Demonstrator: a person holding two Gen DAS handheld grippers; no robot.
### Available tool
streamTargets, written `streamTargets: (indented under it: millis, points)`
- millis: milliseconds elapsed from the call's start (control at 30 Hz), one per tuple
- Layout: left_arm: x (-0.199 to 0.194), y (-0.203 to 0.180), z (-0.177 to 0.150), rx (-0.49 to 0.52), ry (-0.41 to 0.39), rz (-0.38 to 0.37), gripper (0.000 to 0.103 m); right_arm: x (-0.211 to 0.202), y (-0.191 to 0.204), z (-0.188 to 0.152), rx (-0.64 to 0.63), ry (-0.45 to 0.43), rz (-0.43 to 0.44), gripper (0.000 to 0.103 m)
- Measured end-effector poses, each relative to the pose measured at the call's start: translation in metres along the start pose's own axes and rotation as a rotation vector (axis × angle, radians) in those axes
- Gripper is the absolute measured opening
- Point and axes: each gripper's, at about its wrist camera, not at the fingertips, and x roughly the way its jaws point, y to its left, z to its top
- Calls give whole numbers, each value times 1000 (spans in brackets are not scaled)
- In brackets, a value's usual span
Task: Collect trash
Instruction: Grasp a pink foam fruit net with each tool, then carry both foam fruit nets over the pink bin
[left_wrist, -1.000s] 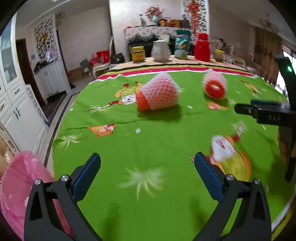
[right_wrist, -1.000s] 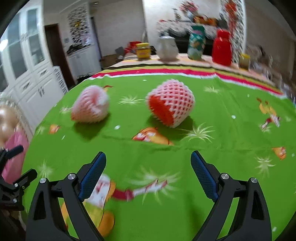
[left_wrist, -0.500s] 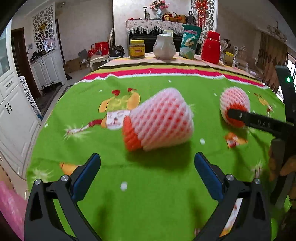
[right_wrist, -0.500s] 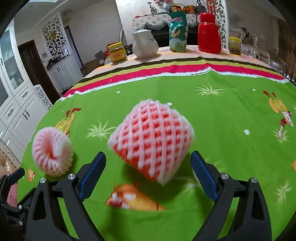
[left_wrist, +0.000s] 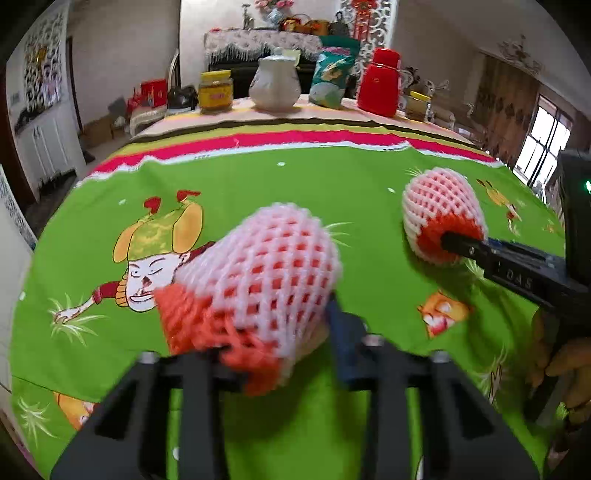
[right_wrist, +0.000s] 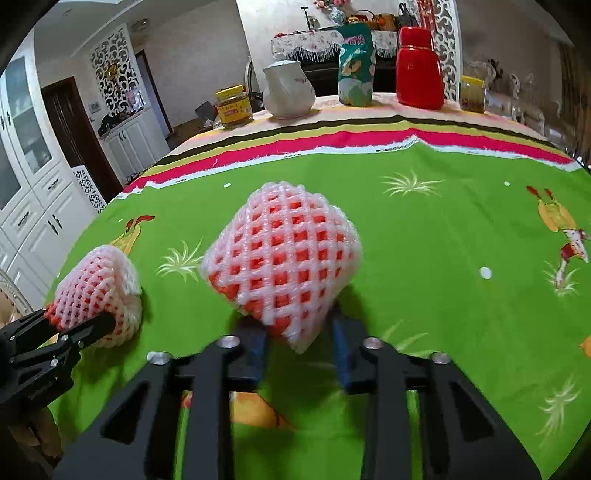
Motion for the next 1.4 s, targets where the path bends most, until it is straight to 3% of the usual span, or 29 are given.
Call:
streamTargets:
  millis: [633, 1400]
  points:
    - [-104, -25, -72, -25, -97, 5, 17, -100, 13, -69, -55, -55, 46, 26]
    - [-198, -36, -171, -57, -171, 14, 18, -191, 72, -170, -169, -96, 132, 26]
